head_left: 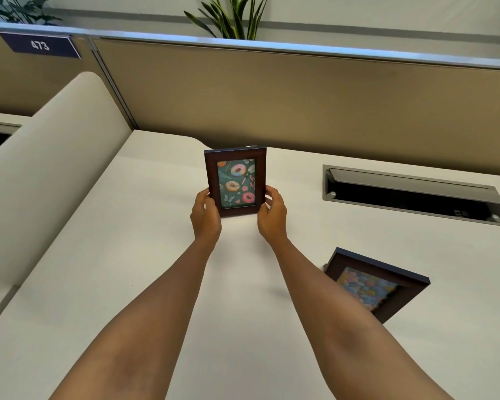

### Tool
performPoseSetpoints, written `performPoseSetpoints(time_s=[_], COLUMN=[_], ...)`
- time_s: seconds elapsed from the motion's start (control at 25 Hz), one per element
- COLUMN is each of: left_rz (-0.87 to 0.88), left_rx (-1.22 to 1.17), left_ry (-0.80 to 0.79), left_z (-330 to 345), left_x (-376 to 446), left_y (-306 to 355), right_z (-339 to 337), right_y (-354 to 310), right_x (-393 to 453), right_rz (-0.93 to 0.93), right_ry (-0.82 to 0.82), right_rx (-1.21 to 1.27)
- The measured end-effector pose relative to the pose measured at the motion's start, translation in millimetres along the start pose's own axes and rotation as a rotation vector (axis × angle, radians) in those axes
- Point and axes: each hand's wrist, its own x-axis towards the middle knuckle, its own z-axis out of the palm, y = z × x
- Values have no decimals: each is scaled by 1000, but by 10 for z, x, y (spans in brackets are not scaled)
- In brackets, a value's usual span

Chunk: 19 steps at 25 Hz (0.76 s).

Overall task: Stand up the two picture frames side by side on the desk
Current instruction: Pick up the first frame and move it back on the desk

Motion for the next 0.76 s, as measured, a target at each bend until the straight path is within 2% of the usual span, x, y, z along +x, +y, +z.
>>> performPoseSetpoints(time_s=[0.2,0.48,0.6,0.76], left_rz=[-7,20,-32,-24], left_rx=[7,32,36,49], left_ry=[18,14,107,180], left_z=[-52,-48,-28,28], left_x=[43,14,-74,-423], left_y=[6,-58,-127,-363], right_z=[74,124,173,139], right_y=[-9,-155,-278,-405], right_x=[-34,-60,-142,-613], right_rz=[-25,37,71,-96], right_ry=[-93,-111,-109,-92], right_rx=[-46,-54,-121,-161])
